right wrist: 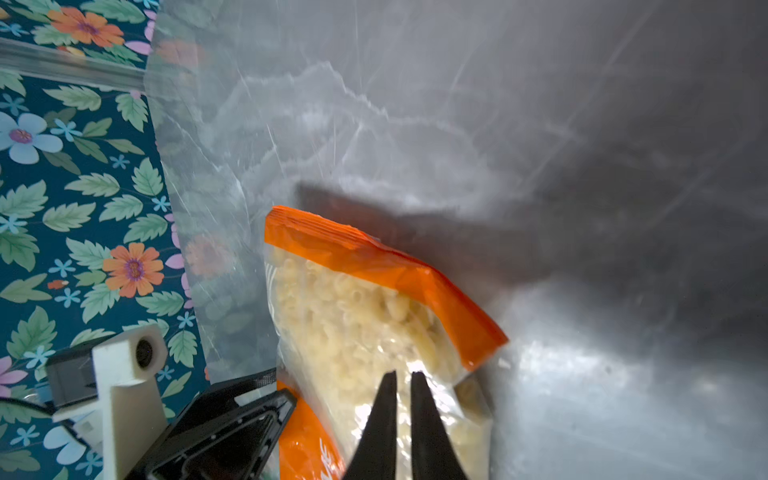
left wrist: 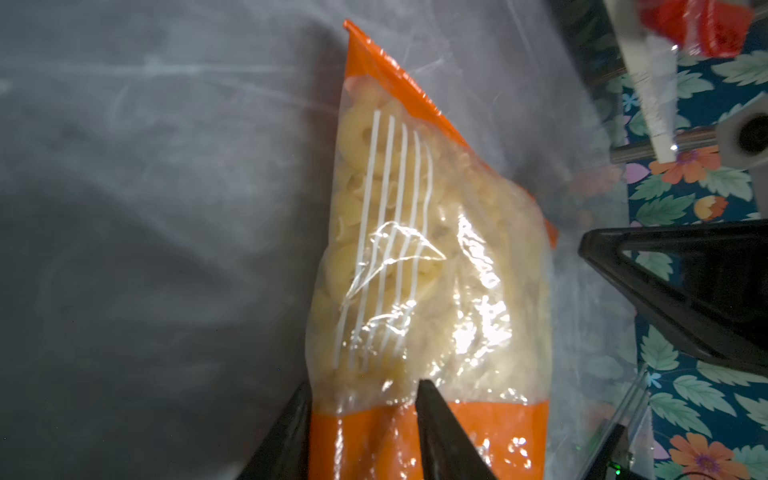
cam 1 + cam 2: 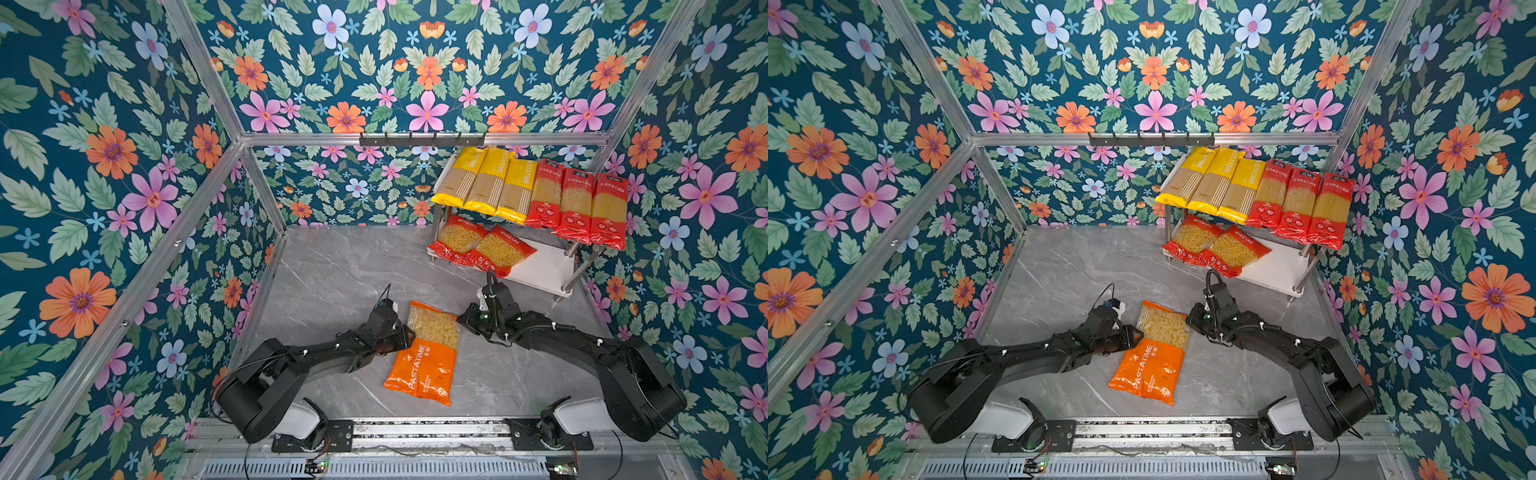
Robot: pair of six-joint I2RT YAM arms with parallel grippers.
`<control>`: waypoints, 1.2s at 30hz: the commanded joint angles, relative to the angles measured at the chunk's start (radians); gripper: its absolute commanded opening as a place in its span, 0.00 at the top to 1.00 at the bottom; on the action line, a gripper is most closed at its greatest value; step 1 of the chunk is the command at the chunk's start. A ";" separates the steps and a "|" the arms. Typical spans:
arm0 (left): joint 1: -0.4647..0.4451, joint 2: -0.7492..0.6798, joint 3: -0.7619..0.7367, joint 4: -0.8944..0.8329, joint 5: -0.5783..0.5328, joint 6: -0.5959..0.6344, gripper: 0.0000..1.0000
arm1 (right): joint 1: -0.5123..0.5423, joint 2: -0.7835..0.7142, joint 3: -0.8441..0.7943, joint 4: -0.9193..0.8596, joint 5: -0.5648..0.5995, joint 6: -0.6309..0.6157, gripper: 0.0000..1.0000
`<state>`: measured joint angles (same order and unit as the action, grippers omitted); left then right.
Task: Place and organize the pasta boxes and bags onto the shelf
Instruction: 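Move both grippers to the orange macaroni bag and grasp its ends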
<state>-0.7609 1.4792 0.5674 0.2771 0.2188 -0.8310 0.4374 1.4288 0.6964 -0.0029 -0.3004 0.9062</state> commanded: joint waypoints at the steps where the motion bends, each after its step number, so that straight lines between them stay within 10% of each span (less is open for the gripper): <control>1: -0.005 0.019 0.046 0.066 0.026 0.021 0.49 | -0.038 -0.003 0.033 -0.070 -0.040 -0.105 0.81; 8: 0.017 -0.134 -0.060 -0.142 -0.047 0.113 0.32 | -0.022 -0.172 -0.111 -0.166 -0.033 -0.056 0.37; 12: 0.018 -0.142 -0.117 -0.134 -0.025 0.116 0.28 | 0.062 -0.284 -0.204 -0.202 0.037 0.038 0.30; 22: -0.036 -0.014 -0.120 0.206 0.128 -0.002 0.41 | 0.260 -0.235 -0.242 -0.025 0.127 0.237 0.32; 36: -0.082 0.044 -0.057 0.308 0.134 0.001 0.69 | 0.258 -0.163 -0.201 0.059 0.098 0.191 0.66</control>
<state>-0.8398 1.5169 0.4969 0.4873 0.3298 -0.8345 0.6926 1.2671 0.4908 -0.0090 -0.1913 1.1107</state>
